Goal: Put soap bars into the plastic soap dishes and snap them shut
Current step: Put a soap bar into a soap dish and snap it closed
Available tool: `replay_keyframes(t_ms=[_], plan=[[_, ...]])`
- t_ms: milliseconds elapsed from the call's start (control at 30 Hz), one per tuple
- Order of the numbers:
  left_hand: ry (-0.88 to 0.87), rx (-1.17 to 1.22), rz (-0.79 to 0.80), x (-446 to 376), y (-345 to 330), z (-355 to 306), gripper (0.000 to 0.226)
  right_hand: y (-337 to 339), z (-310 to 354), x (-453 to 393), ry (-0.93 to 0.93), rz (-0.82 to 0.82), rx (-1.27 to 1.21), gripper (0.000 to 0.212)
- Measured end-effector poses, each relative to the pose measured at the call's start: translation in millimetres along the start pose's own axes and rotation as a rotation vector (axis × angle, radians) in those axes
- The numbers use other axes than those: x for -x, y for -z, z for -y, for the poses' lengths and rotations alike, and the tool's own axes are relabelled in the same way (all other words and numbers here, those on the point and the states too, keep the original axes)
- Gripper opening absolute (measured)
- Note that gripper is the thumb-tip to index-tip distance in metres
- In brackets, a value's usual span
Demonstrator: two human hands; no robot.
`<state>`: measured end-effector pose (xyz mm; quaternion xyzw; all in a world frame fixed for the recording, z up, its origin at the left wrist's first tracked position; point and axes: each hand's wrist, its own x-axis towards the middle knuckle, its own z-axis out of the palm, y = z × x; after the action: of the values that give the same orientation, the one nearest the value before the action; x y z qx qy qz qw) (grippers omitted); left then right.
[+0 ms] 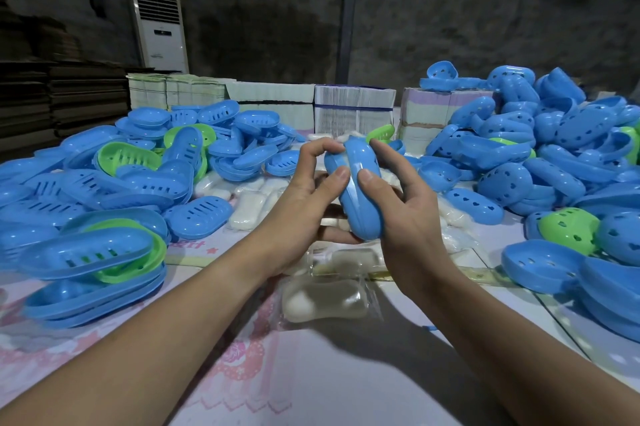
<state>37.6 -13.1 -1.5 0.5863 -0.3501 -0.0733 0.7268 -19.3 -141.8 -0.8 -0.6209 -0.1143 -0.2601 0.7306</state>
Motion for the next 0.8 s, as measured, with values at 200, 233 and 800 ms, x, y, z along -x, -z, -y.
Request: replay_keyframes(t_ms=[200, 233, 800], plan=[[-0.005, 0.013, 0.023, 1.0, 0.6, -4.1, 0.007, 1.7, -0.3, 0.2, 0.016, 0.005, -0.01, 0.04], [-0.002, 0.018, 0.026, 1.3, 0.4, -4.1, 0.006, 2.2, -0.1, 0.0, 0.023, 0.006, 0.012, 0.041], [0.09, 0.205, -0.028, -1.5, 2.6, 0.9, 0.055, 7.9, 0.3, -4.0, 0.08, 0.063, 0.171, 0.04]])
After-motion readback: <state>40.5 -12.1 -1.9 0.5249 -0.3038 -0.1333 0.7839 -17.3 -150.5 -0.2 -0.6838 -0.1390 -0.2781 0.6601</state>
